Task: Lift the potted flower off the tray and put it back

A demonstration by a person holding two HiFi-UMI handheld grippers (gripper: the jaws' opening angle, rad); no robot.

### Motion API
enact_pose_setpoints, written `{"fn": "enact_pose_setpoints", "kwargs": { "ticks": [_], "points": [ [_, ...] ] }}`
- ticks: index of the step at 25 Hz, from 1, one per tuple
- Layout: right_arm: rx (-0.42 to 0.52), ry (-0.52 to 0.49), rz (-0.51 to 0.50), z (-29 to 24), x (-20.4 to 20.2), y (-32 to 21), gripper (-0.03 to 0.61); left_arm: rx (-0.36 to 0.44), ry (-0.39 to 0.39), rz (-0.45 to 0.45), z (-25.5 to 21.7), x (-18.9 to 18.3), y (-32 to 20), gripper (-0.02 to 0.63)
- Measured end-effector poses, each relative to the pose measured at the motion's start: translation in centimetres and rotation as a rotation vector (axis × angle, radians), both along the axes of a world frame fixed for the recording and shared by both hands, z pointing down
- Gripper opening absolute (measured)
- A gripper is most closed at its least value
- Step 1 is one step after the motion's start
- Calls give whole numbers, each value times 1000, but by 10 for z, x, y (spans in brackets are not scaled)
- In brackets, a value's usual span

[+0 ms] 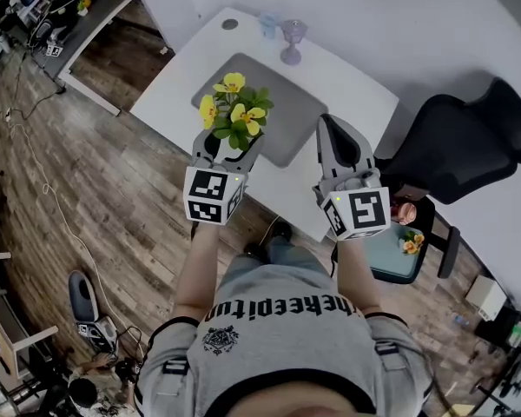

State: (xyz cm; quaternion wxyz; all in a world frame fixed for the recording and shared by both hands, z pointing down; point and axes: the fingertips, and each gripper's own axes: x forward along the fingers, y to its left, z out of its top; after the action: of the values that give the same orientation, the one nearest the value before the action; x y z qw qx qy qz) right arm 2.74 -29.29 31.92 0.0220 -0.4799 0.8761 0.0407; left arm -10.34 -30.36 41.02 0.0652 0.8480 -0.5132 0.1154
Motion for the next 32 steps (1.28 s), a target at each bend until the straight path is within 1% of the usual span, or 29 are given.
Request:
{"fn": "enact_pose_setpoints", "kwargs": {
  "ticks": [11,15,21,32],
  "points": [
    [23,-8,32,-11,-1,33,3,70,9,24,-40,-11,35,325],
    [24,-12,37,-14,0,39,3,82,15,27,-50,-14,41,325],
    [30,-18,32,-15,1,46,3,91,21,25,-54,-12,47,325],
    [38,-16,27,-16,0,51,2,107,20,19,-55,-12,42,325]
  ]
}}
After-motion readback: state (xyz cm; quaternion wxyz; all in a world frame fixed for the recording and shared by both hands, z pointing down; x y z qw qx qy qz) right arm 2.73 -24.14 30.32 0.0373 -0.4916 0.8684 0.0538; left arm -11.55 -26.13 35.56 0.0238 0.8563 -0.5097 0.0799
